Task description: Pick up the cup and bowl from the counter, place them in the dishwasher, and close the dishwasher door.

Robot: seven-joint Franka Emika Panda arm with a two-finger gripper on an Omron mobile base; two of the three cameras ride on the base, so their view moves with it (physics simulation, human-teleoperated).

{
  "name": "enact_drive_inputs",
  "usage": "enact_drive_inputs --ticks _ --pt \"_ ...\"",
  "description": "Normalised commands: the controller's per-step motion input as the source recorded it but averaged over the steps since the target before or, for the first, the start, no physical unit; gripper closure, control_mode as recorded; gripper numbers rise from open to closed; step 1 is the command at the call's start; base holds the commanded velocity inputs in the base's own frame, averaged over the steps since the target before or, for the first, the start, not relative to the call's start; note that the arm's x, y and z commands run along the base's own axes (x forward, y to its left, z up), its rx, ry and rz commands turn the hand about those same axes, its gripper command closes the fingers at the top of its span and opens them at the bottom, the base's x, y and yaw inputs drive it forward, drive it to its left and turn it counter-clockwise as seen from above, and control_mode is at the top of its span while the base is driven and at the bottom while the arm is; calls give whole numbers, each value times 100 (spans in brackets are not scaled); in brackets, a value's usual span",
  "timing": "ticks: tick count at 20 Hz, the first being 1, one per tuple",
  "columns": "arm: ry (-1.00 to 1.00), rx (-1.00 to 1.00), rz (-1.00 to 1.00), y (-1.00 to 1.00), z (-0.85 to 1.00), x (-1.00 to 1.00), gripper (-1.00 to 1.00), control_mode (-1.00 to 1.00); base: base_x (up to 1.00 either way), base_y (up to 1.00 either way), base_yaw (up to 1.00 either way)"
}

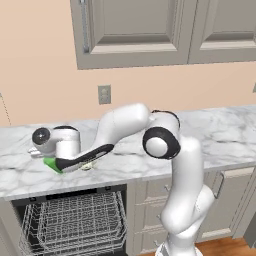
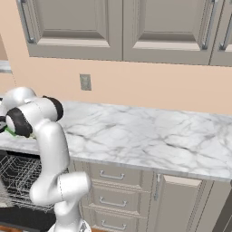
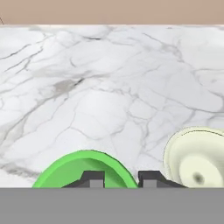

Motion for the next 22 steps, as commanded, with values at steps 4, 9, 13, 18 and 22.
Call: enact_drive_inputs --ticks 4,9,13,18,22 --pt "-8 0 3 -39 10 -43 100 -100 0 0 0" --pt "-5 0 12 -11 15 -42 100 -100 0 0 0" --pt "-1 0 28 0 4 -50 100 -100 0 0 0" --pt "-11 -8 23 -3 4 -76 100 -100 0 0 0" --pt "-16 -19 15 -4 0 -81 100 -100 0 0 0"
